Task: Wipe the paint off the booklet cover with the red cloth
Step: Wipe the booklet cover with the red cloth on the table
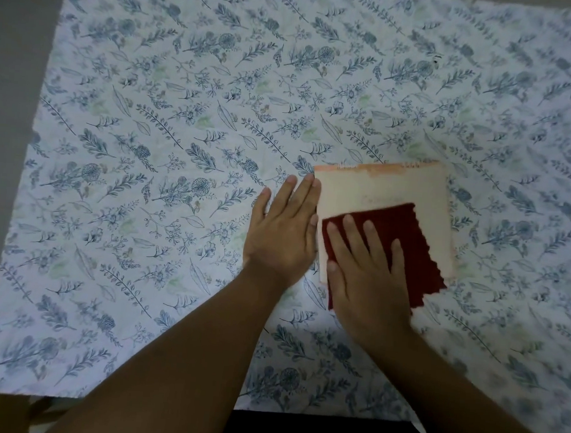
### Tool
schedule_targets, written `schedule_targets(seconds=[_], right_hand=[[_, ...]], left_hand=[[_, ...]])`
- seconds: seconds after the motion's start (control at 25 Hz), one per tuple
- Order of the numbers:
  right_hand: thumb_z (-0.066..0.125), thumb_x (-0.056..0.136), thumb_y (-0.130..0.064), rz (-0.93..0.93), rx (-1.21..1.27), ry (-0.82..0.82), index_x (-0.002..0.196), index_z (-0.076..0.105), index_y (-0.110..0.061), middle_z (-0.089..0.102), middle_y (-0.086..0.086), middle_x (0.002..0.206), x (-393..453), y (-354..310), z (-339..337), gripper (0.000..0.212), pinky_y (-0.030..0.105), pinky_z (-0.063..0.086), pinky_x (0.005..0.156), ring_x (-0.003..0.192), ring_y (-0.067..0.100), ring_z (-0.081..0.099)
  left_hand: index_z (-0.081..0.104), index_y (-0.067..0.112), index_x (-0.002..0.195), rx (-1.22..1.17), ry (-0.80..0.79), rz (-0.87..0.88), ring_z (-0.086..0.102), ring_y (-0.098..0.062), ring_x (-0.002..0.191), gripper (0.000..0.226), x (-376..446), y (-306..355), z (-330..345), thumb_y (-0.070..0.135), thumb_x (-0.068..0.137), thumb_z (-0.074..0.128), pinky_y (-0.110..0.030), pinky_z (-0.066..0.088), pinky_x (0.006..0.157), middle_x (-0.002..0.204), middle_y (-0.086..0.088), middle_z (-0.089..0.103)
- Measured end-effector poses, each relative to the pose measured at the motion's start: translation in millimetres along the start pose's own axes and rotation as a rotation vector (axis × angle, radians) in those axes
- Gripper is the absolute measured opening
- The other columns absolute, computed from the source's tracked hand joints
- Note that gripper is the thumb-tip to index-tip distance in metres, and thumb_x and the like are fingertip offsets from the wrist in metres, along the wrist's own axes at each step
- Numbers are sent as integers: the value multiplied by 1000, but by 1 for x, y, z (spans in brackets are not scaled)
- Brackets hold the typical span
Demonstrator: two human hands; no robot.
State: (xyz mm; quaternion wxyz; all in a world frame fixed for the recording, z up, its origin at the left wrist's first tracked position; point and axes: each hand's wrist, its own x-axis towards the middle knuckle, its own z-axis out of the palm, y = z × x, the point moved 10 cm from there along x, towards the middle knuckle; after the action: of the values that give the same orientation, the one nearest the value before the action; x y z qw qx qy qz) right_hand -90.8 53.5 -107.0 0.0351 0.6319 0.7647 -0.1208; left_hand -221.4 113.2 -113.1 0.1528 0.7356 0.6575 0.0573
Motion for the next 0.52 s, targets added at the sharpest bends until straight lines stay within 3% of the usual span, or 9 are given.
schedule_targets(seconds=[0.24,0.44,0.52], right_hand=[[24,104,-41,75,43,10,160,13,-32,13,-3,169,83,10,-20,57,58,9,120,155,22,7],[22,104,-44,17,29,-34,160,13,-32,11,-5,169,-22,15,-1,58,56,9,121,155,20,6],[20,104,-44,8,24,-59,160,10,-34,9,-6,169,-1,20,0,58,55,9,122,155,19,4]], left_hand=[[22,20,162,23,43,9,13,-16,157,58,0,2,0,36,107,23,-49,11,125,170,5,21],[21,21,162,-15,7,-29,10,-15,157,59,1,4,-3,38,106,21,-49,6,125,170,6,19],[20,19,163,-52,-3,-65,7,-16,158,61,1,8,-3,41,106,22,-52,4,125,170,5,17]])
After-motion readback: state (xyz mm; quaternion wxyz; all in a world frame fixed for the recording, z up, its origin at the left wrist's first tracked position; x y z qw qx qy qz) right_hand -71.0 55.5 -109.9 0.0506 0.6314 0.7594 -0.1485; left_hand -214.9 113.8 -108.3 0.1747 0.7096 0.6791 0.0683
